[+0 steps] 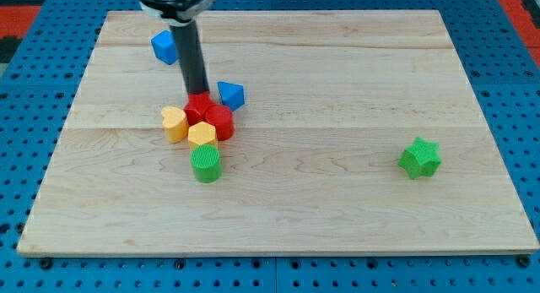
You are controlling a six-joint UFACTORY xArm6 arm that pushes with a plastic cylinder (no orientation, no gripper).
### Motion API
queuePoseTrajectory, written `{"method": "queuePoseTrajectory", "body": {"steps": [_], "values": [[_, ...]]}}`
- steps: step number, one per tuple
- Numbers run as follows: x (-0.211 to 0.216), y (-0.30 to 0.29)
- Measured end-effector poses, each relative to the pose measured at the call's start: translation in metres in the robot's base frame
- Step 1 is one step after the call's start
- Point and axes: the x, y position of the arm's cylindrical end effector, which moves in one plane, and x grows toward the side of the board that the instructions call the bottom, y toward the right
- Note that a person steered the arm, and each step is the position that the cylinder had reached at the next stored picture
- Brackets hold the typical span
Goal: Slide the triangle to the top right of the red star
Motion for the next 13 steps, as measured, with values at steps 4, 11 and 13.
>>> {"method": "queuePoseTrajectory", "body": {"steps": [4,11,13], "values": [[0.009,0.146],[0.009,0.109],[-0.008,0.051]]}}
